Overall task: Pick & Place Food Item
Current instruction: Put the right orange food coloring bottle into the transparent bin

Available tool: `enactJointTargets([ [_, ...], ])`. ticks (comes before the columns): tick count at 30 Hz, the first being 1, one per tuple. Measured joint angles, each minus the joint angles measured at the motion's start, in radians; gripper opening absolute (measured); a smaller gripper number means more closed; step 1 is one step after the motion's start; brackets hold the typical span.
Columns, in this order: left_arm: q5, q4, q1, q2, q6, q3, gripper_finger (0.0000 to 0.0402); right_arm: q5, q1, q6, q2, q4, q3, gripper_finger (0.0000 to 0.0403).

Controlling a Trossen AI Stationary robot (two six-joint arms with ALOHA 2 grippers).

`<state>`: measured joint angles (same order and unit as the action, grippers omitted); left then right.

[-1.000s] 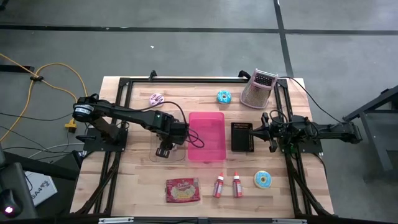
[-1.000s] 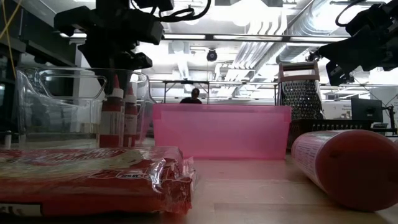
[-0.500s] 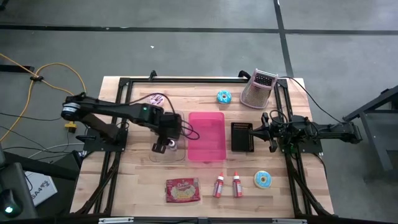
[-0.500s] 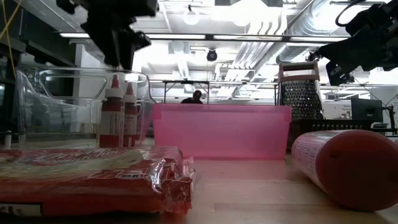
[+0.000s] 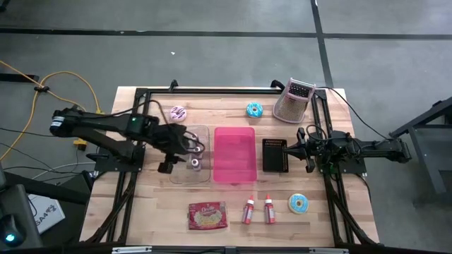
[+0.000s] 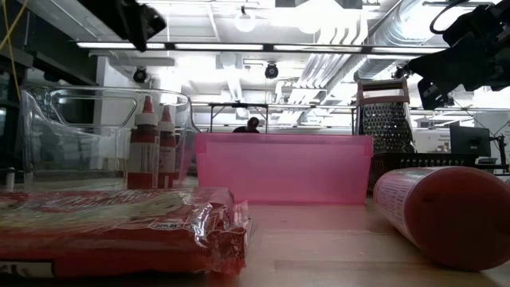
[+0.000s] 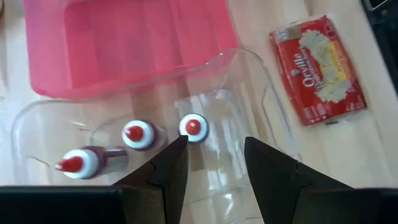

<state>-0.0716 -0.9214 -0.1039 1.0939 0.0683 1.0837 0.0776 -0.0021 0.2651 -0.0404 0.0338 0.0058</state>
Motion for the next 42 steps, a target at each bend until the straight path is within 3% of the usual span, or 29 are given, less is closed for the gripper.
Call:
enactJointTargets([
  [10,-0.002,0.217,-0.026,-0.24,-0.067,-0.262,0.0152,0.0,0.0,0.0,0.0,0.0,0.0,0.0002],
  [19,-0.003,0.278,-0.026,-0.422,-0.076,-0.39,0.0152,0.0,0.0,0.0,0.0,0.0,0.0,0.0002],
  [28,-0.003,0.278,-0.026,-0.545,-0.077,-0.45,0.0152,0.0,0.0,0.0,0.0,0.0,0.0,0.0002],
  [42,-0.003,0.279,-0.026,-0.552,-0.092,-0.454,0.0152,0.0,0.0,0.0,0.0,0.0,0.0,0.0002],
])
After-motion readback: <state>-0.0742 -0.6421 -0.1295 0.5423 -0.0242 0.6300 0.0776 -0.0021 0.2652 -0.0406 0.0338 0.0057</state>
